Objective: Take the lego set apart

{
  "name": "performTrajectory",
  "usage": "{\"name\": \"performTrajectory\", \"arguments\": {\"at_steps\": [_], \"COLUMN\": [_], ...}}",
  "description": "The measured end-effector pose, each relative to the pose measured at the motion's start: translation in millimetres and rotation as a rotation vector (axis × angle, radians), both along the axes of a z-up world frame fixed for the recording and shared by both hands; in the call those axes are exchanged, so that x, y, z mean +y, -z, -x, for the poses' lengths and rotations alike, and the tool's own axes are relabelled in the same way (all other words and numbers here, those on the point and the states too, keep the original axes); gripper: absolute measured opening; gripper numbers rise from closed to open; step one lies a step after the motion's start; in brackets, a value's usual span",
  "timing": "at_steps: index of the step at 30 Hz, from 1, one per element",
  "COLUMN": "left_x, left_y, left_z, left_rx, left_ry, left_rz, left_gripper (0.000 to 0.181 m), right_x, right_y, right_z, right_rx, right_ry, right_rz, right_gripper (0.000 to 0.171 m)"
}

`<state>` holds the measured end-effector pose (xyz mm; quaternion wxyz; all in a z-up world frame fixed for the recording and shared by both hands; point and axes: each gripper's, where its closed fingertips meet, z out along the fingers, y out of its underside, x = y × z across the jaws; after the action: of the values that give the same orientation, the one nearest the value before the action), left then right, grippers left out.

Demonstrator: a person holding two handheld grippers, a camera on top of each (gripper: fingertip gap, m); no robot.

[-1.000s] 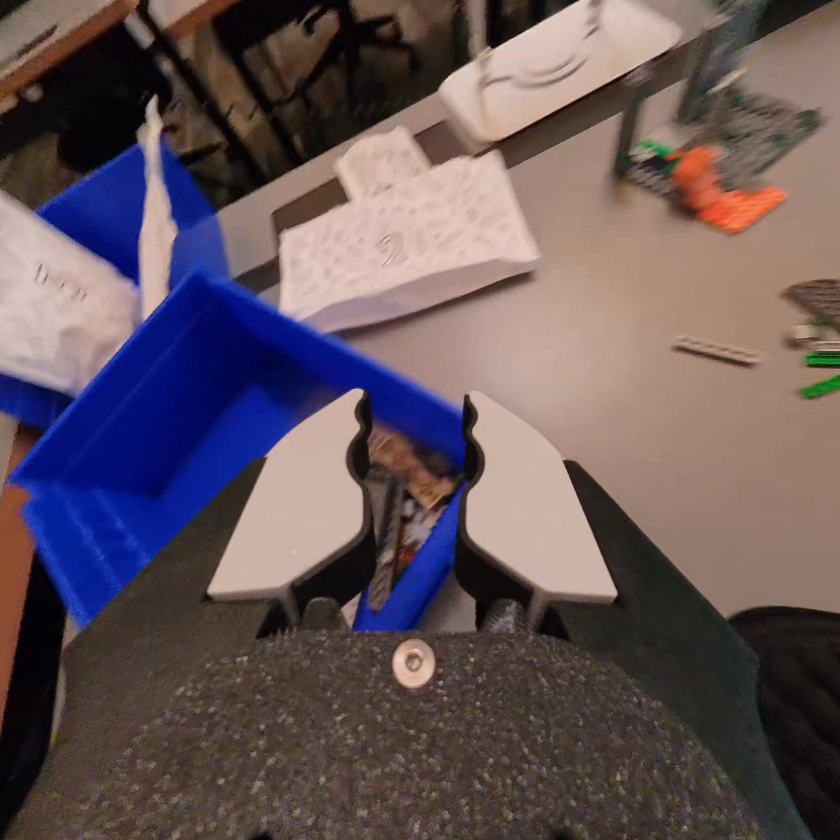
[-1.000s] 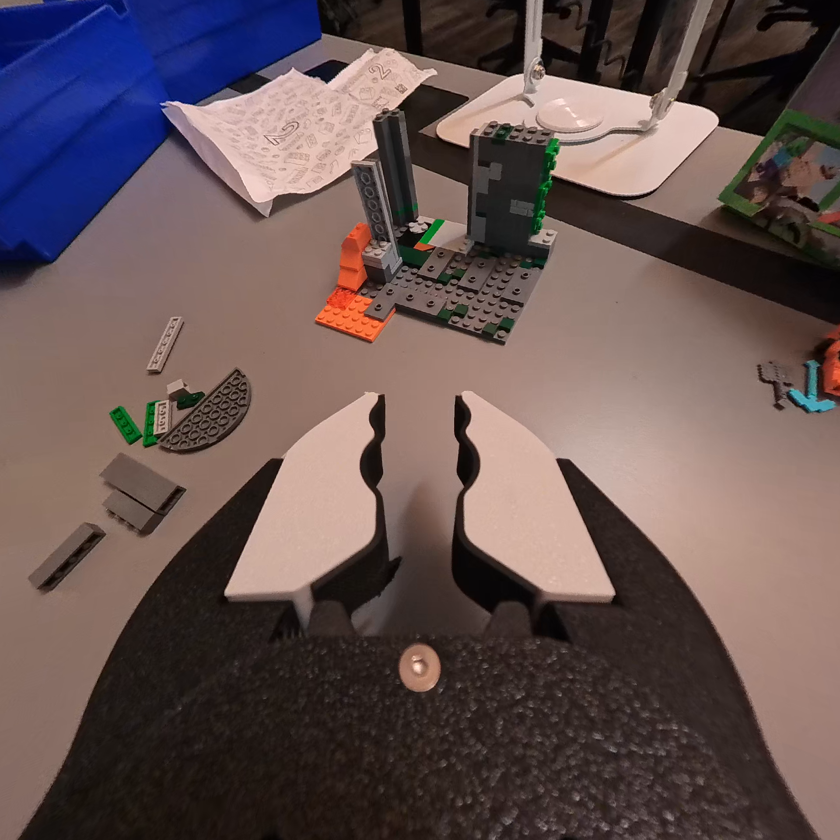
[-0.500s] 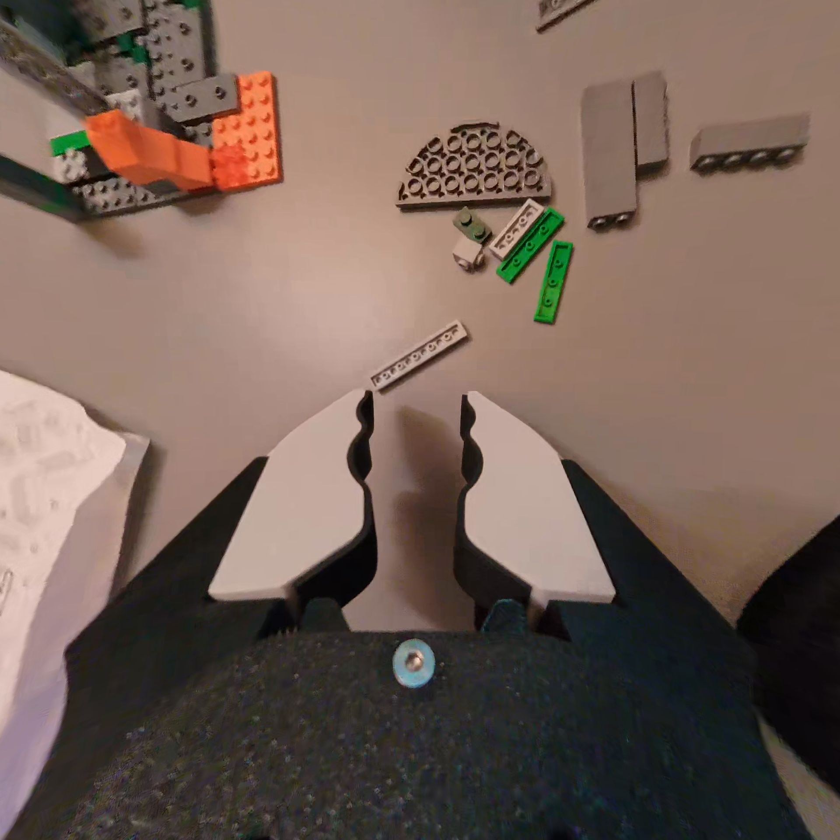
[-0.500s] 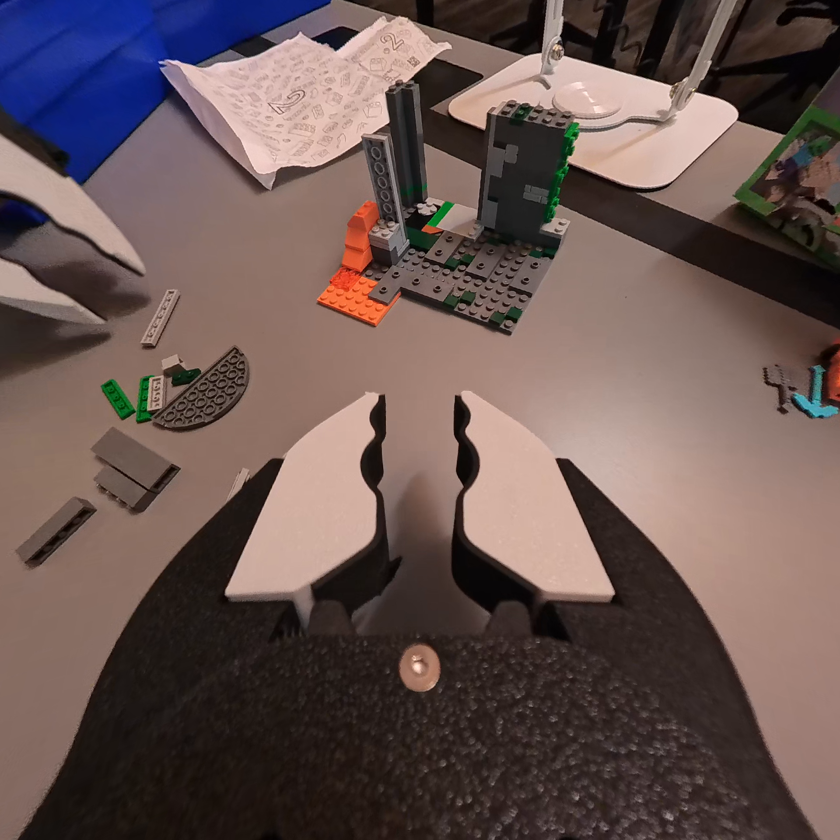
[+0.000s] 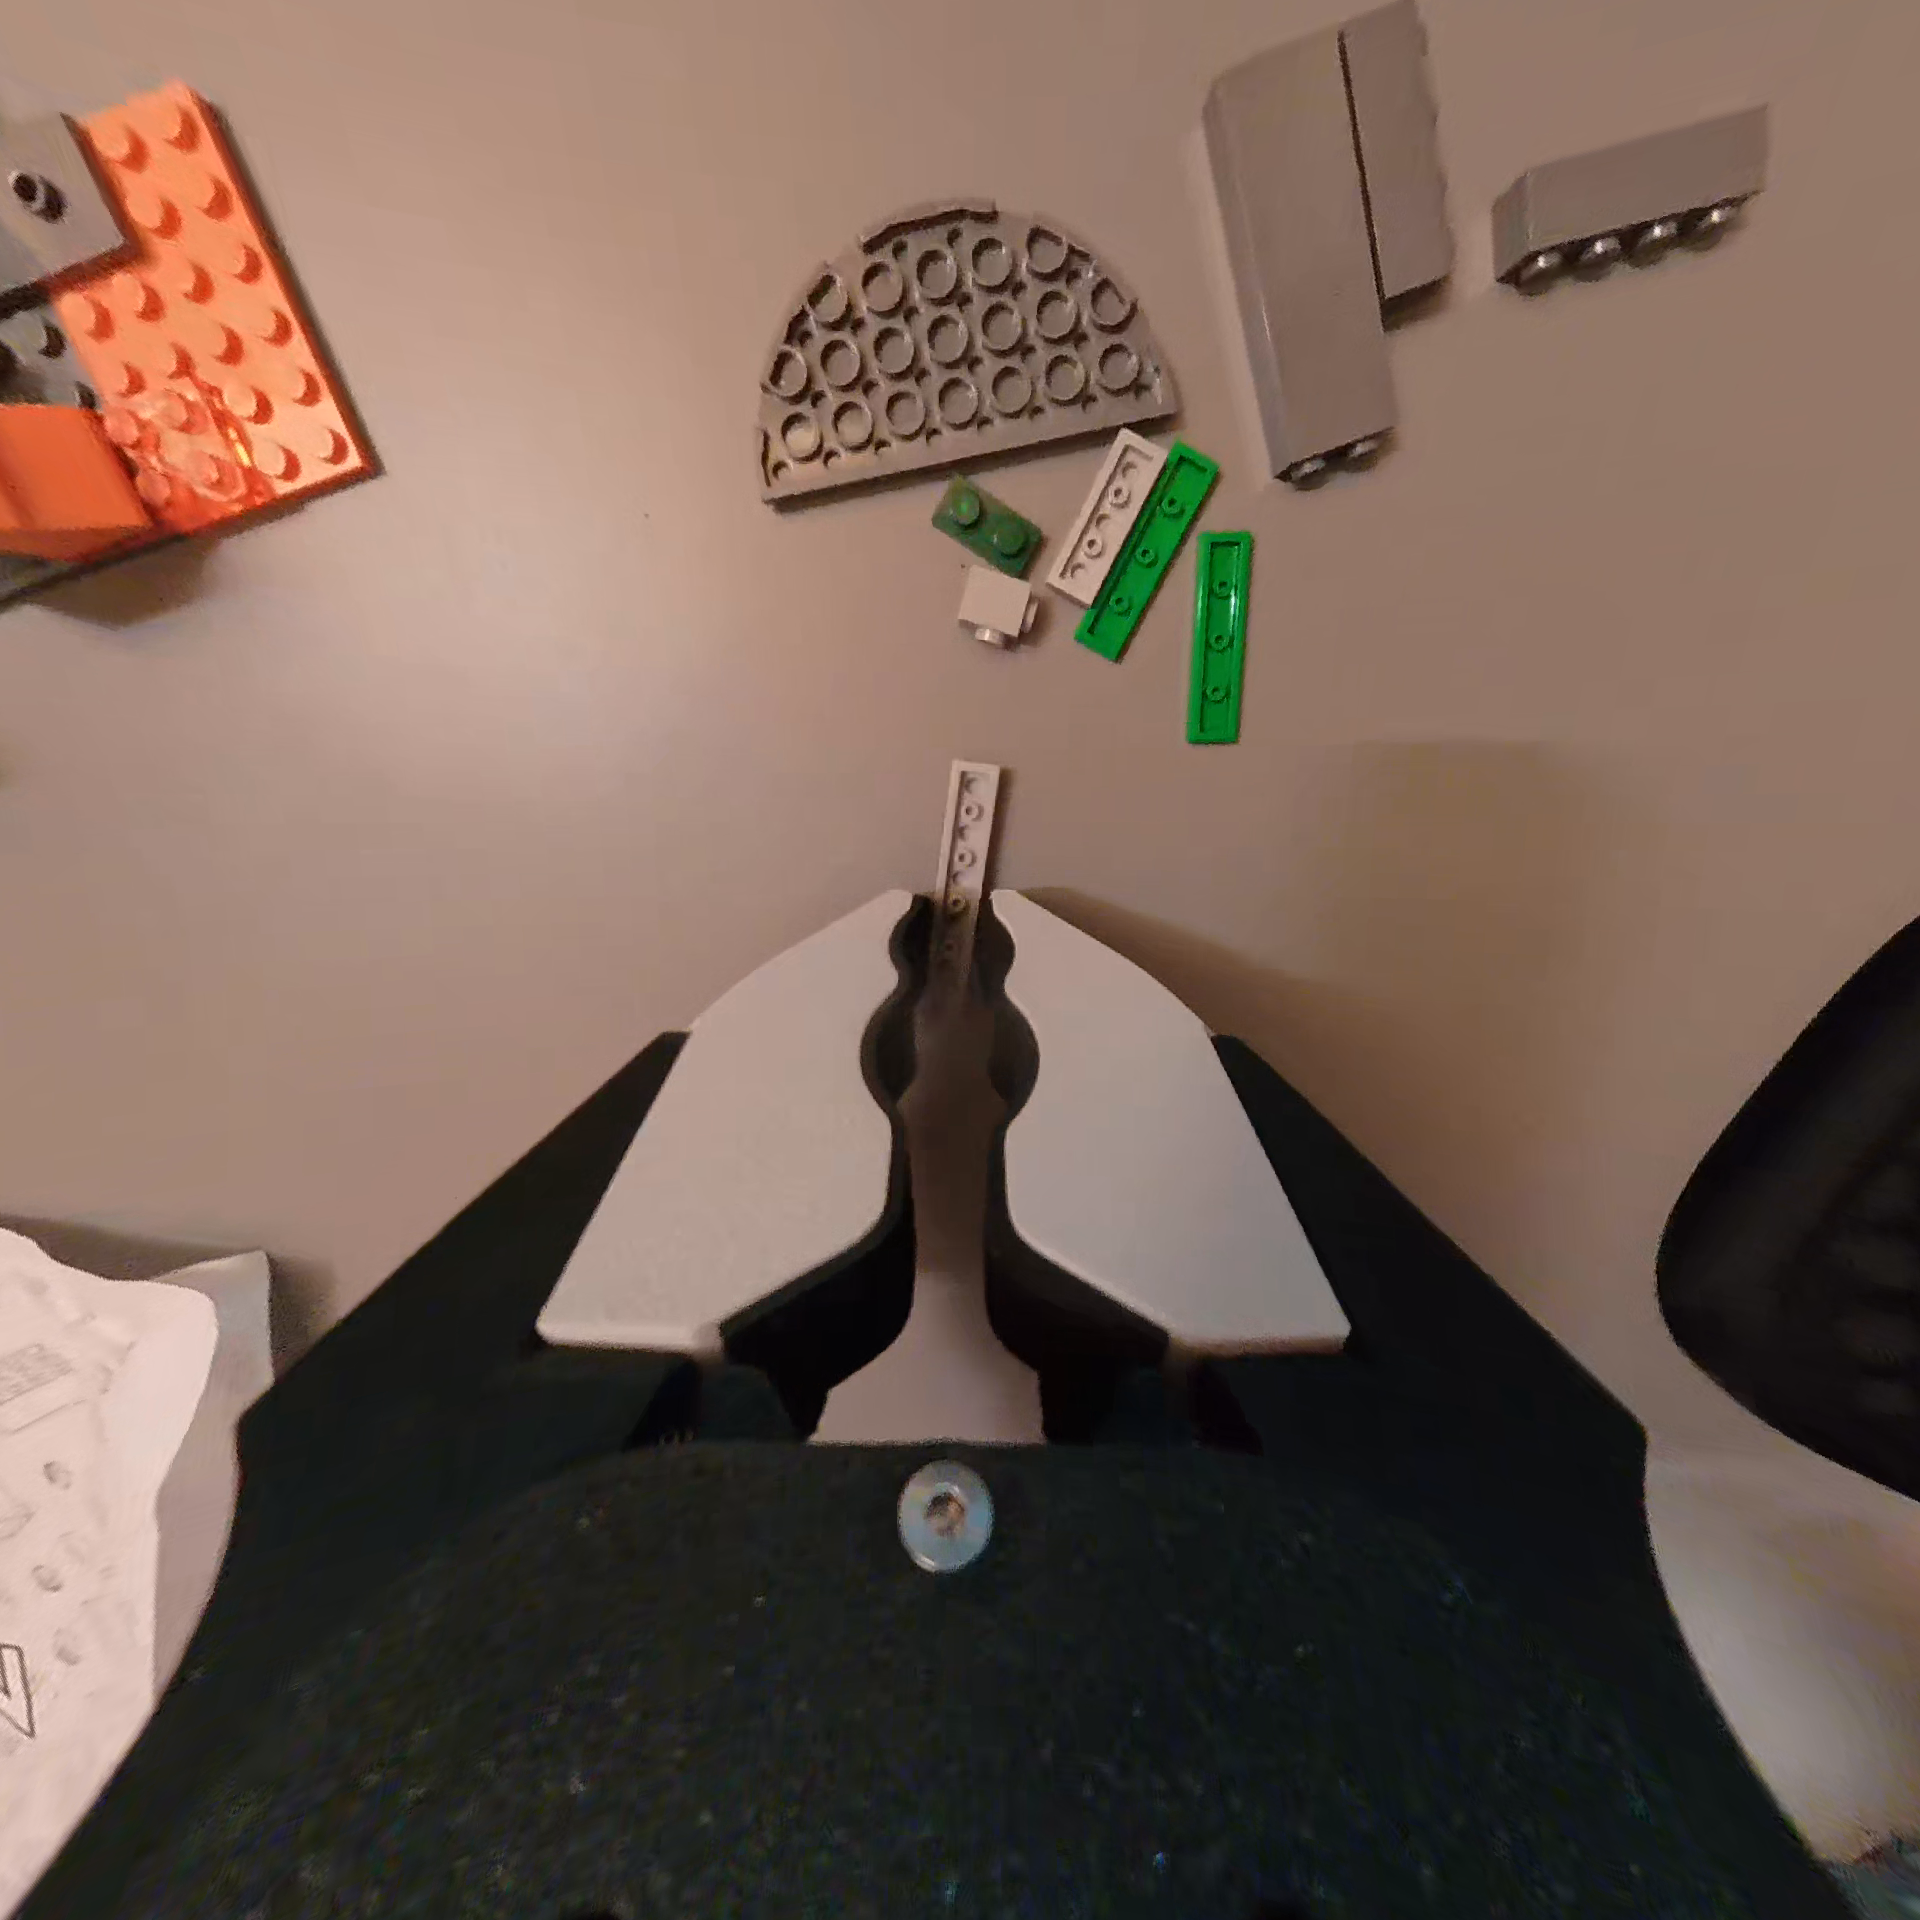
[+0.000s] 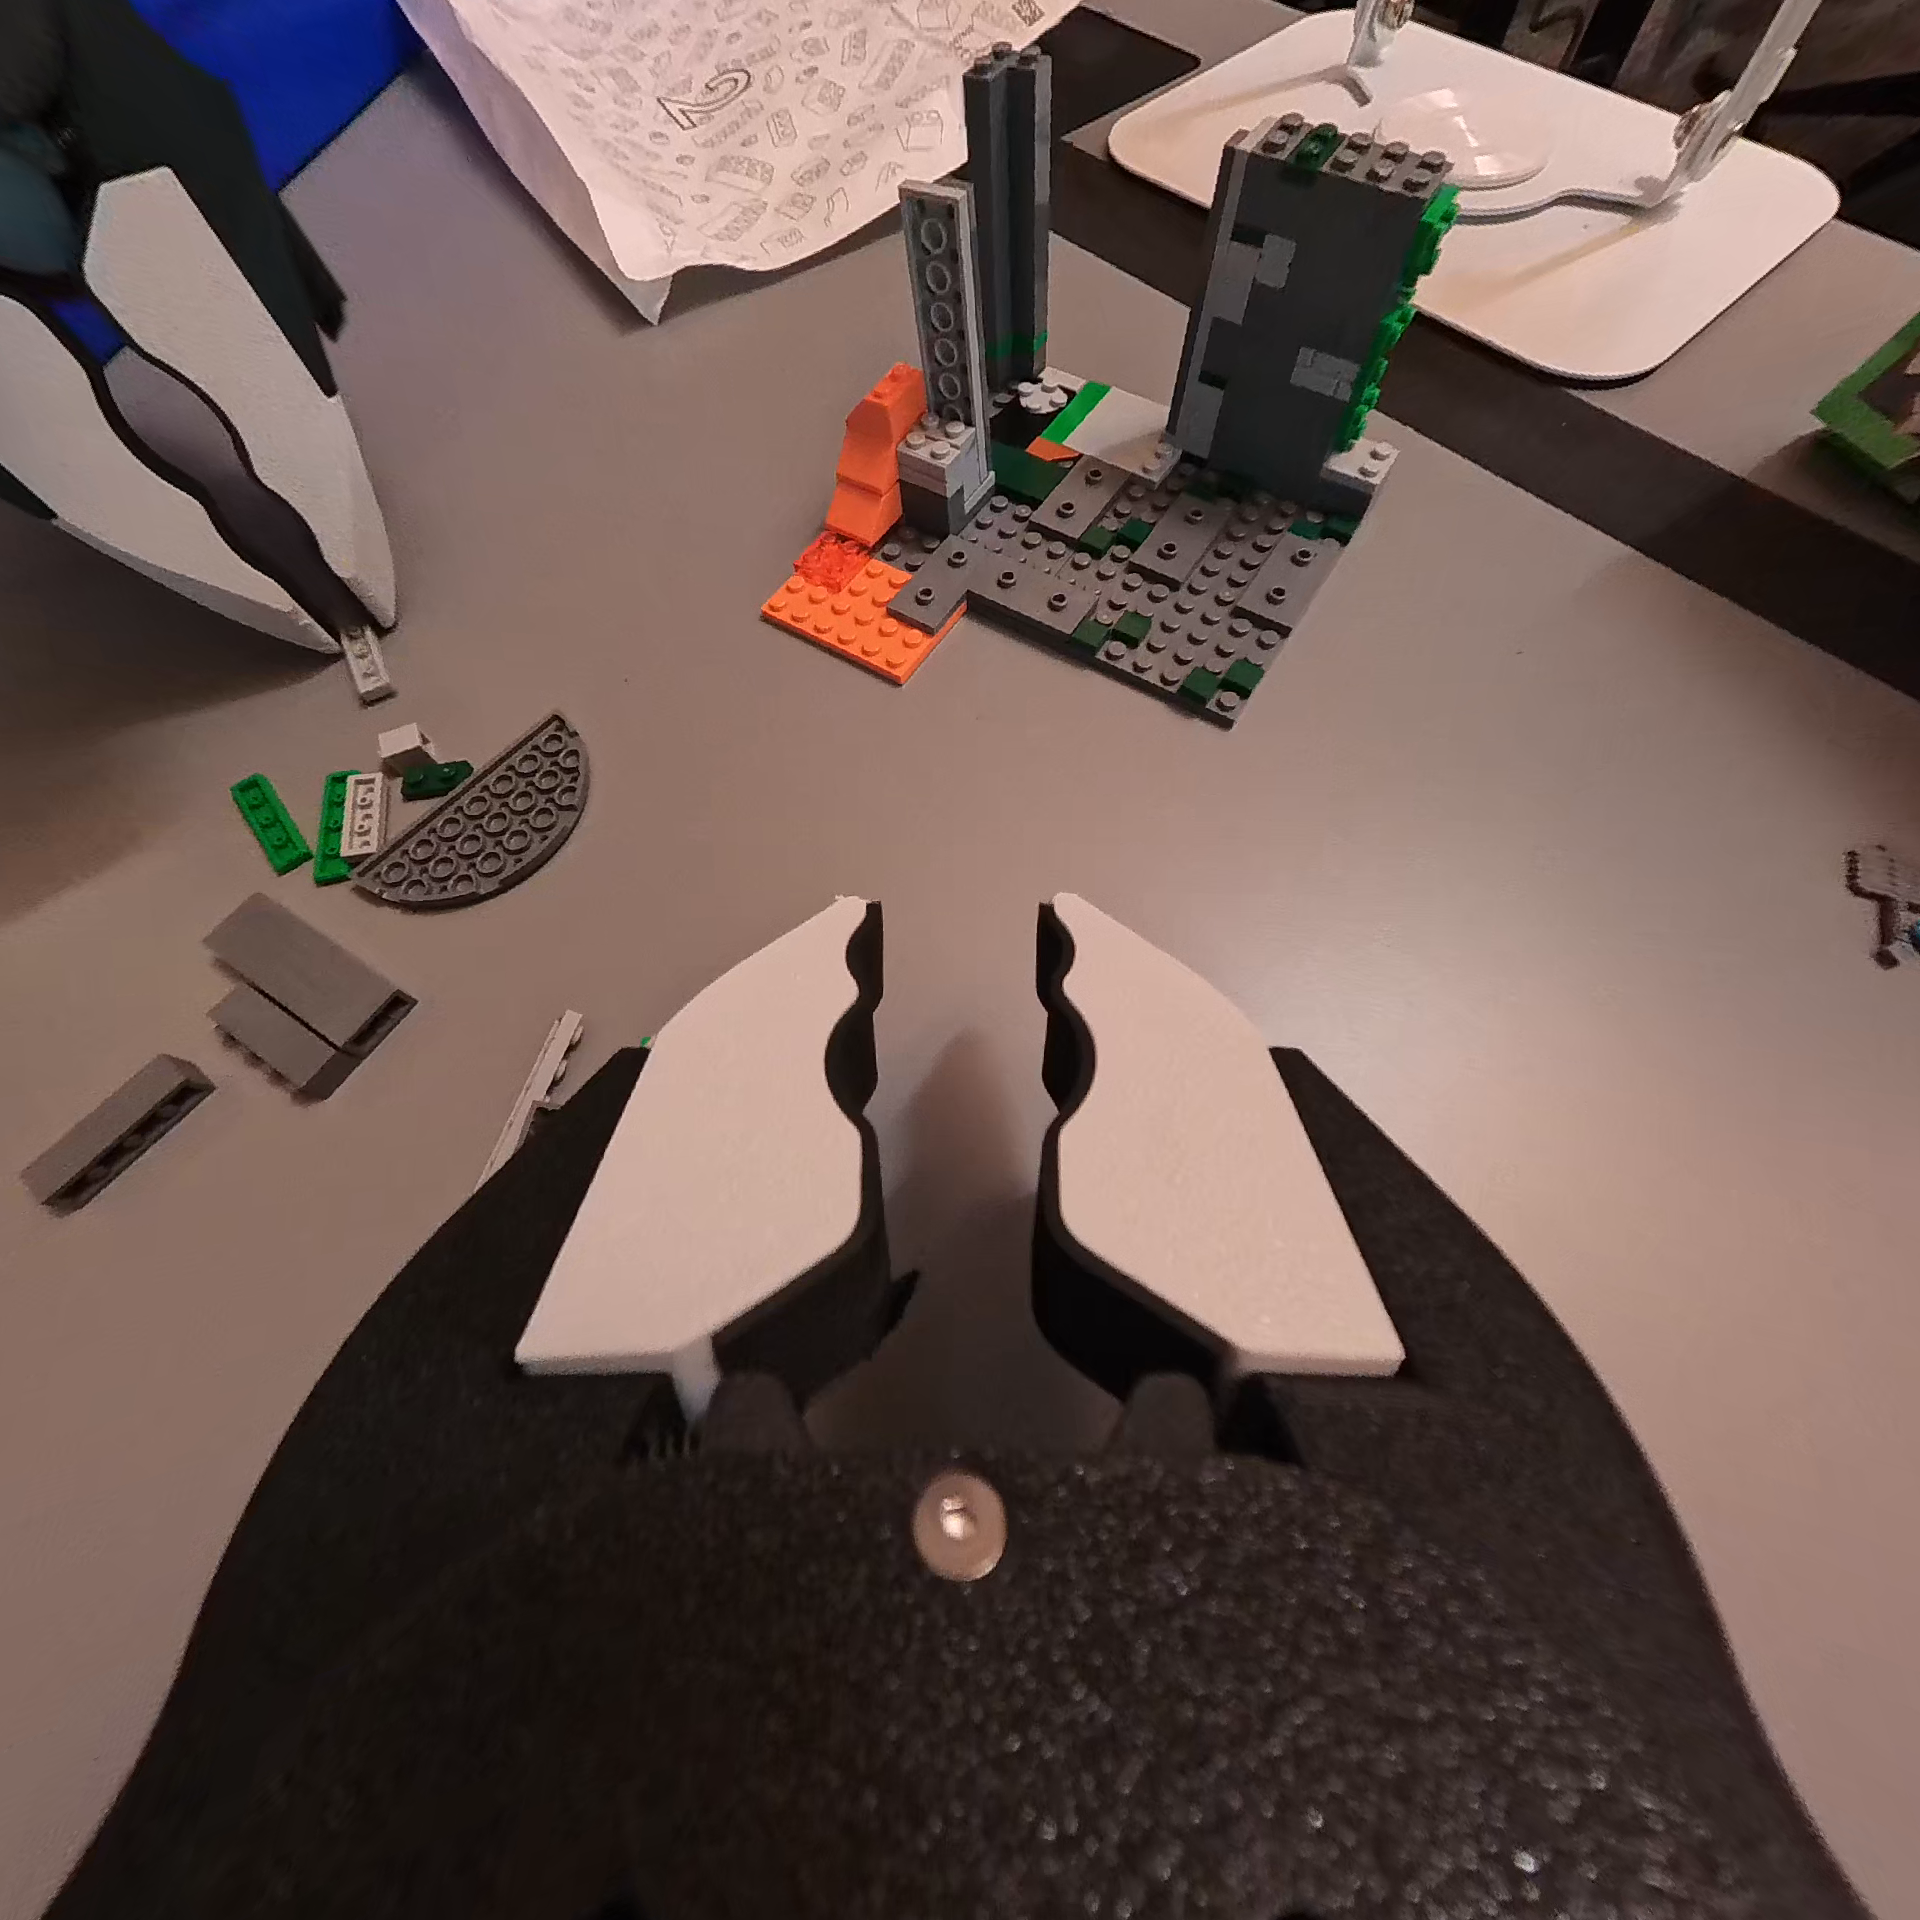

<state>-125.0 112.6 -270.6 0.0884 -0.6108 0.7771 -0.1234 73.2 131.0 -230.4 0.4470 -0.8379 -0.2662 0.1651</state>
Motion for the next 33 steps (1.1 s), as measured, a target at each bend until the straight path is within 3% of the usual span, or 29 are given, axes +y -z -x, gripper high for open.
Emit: {"name": "performTrajectory", "arguments": {"at_steps": [6, 11, 15, 18, 21, 22, 23, 25, 29, 33], "left_x": [-7, 14, 32, 40, 43, 43, 42, 40, 36, 15], "left_y": [-14, -89, -143, -141, -112, -103, -95, -88, -112, -141], "left_z": [8, 58, 146, 210, 253, 263, 271, 279, 252, 177], "left_rx": [-0.065, -0.173, -0.255, -0.254, -0.218, -0.199, -0.176, -0.142, -0.259, -0.416], "left_ry": [-0.115, -0.445, -0.752, -0.930, -1.061, -1.088, -1.111, -1.127, -1.070, -0.856], "left_rz": [-0.101, -0.410, -0.518, -0.506, -0.436, -0.429, -0.423, -0.437, -0.496, -0.479], "left_gripper": [0.008, 0.008, 0.008, 0.008, 0.009, 0.017, 0.031, 0.041, 0.038, 0.031], "right_x": [-1, 0, 1, 2, 3, 3, 3, 3, 4, 3], "right_y": [0, 0, -2, -7, -13, -14, -15, -16, -13, -9], "right_z": [2, 2, 1, -1, -4, -5, -6, -6, -3, 0], "right_rx": [-0.010, -0.006, -0.003, 0.006, 0.023, 0.030, 0.036, 0.040, 0.031, 0.015], "right_ry": [-0.009, -0.005, -0.001, 0.008, 0.023, 0.028, 0.032, 0.036, 0.029, 0.018], "right_rz": [-0.003, -0.002, -0.009, -0.024, -0.040, -0.042, -0.043, -0.043, -0.037, -0.030], "right_gripper": [0.028, 0.028, 0.027, 0.027, 0.027, 0.027, 0.027, 0.027, 0.027, 0.027]}}
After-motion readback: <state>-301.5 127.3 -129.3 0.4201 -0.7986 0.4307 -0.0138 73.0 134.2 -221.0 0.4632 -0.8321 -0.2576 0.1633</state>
